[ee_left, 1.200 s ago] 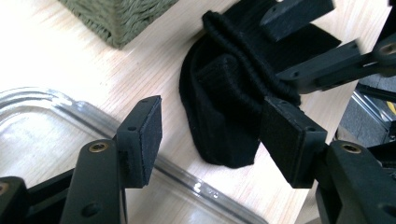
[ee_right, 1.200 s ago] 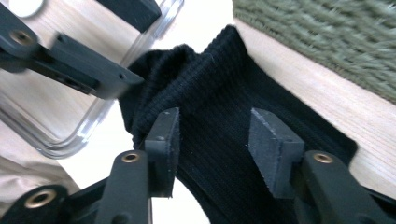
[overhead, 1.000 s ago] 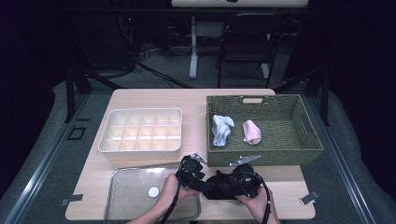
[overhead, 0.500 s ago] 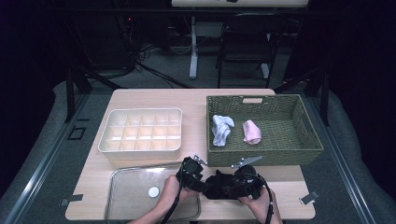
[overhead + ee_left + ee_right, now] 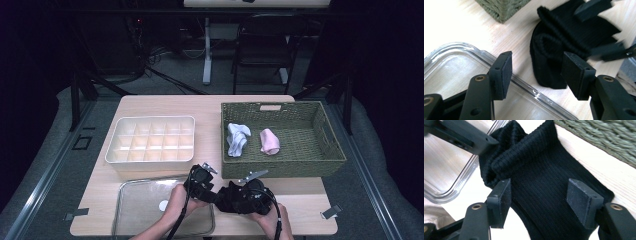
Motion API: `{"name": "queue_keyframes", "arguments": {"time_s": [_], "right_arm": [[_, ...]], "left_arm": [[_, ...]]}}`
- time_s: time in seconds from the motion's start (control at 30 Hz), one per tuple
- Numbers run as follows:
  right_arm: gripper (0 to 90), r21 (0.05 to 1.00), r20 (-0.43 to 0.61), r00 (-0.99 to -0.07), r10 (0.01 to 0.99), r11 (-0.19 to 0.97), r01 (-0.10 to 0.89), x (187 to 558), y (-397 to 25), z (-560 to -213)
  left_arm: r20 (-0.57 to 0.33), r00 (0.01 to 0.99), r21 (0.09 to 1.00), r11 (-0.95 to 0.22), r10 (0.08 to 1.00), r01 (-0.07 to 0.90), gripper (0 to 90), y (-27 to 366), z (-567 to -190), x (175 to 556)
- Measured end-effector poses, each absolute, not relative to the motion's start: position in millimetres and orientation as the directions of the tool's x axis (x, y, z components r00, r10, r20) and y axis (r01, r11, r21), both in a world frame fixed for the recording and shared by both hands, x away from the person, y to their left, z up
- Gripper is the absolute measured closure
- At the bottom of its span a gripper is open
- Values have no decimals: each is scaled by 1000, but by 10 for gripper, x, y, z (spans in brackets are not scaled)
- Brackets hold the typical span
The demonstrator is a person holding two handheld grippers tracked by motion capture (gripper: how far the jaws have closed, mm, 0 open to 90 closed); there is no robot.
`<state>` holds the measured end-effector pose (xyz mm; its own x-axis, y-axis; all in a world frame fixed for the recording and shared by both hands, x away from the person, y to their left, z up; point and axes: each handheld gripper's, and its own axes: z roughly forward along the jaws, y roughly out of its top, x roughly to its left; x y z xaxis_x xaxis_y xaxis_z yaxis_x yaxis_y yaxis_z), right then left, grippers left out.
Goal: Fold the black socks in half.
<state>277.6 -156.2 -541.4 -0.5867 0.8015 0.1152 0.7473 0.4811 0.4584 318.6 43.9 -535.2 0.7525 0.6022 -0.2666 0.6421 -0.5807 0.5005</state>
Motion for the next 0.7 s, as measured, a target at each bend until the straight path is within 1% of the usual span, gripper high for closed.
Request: {"name": "queue_keyframes", "arguments": {"time_s": [0.1,0.13,0.2,0.23,0.27,0.3,0.37,0.53,0.57,0.63,0.67,0.7], "right_arm": [[340,470,132,-587,798,471,746,2777,-1497,-5459],[340,467,118,-589,800,479,744,2781,-1492,-5461],[342,469,124,-589,799,476,744,2785,-1509,-5461],[345,450,115,-601,791,498,742,2795,-1534,-5448],[349,457,125,-588,799,480,749,2795,-1552,-5457],[349,440,101,-593,799,499,747,2801,-1575,-5453],[350,442,105,-585,804,489,752,2799,-1616,-5462],[345,419,82,-574,815,495,762,2800,-1721,-5473],[344,420,98,-566,818,482,769,2798,-1731,-5480],[341,401,77,-568,819,496,770,2804,-1772,-5489],[333,411,79,-564,822,489,769,2799,-1775,-5515],[322,392,56,-571,819,508,767,2801,-1784,-5516]], "left_arm": [[-281,755,500,-582,592,642,415,439,-5348,3174],[-282,761,491,-593,585,638,411,430,-5347,3169],[-275,764,490,-599,583,633,411,404,-5366,3155],[-272,768,482,-609,580,630,414,391,-5386,3157],[-268,768,477,-612,582,631,419,383,-5398,3156],[-259,769,468,-621,584,629,424,378,-5417,3158],[-238,768,461,-626,595,628,438,373,-5435,3155],[-232,769,442,-640,595,628,460,391,-5452,3178],[-234,769,443,-639,595,629,462,391,-5458,3179],[-236,770,441,-642,592,628,485,379,-5464,3169],[-236,774,444,-643,588,624,496,367,-5467,3164],[-238,777,445,-646,583,620,521,354,-5468,3156]]}}
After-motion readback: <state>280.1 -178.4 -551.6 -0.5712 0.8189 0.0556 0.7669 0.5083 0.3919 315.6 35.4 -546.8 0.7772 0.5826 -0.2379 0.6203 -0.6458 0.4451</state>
